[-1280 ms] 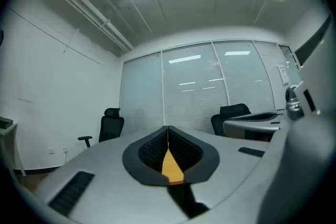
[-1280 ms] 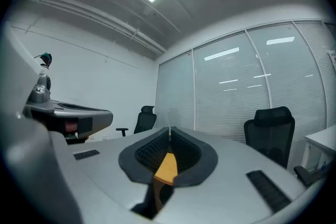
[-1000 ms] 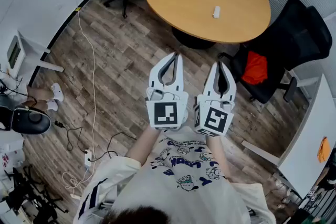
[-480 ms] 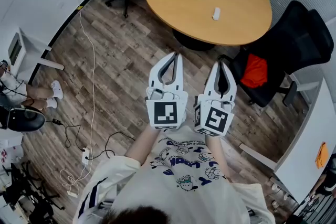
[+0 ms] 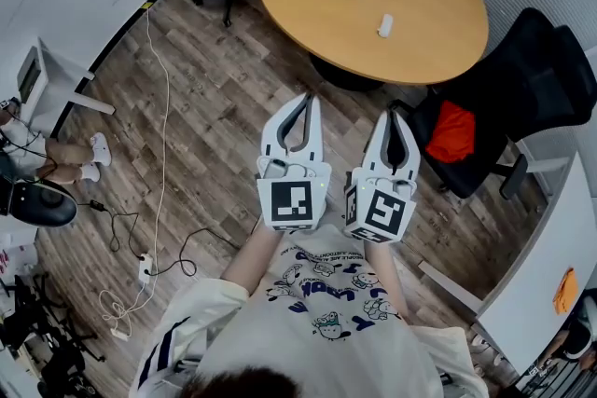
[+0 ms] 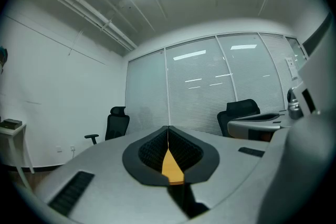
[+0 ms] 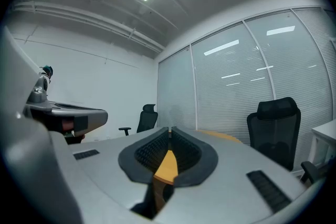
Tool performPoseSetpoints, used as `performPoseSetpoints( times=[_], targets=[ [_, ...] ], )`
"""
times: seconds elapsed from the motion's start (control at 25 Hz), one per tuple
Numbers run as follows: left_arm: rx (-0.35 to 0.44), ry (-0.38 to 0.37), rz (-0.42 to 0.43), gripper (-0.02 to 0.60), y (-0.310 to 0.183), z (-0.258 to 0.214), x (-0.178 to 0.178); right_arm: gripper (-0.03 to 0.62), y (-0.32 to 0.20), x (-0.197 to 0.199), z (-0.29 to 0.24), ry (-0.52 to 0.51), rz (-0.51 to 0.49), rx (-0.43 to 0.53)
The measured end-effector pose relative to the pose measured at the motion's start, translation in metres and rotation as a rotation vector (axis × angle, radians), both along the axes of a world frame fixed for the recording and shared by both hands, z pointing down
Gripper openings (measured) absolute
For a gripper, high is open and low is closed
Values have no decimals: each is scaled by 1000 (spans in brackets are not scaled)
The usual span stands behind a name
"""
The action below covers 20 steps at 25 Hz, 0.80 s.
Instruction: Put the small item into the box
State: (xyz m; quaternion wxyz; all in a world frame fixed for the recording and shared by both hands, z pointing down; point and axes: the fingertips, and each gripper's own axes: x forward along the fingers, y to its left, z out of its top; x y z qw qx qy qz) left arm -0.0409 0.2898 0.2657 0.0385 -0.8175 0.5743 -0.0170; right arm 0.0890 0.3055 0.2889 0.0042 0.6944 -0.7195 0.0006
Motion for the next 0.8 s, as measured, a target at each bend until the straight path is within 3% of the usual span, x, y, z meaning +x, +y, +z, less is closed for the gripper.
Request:
performPoseSetpoints(
  times=[0.4,0.8],
  targets=[
    [-13,-1,11,15,-38,7,12,37,-39,11,8,-15,14,-21],
    [-10,-1,48,15,-126,10,21,37,-122,19,10,-12,50,-15]
  ],
)
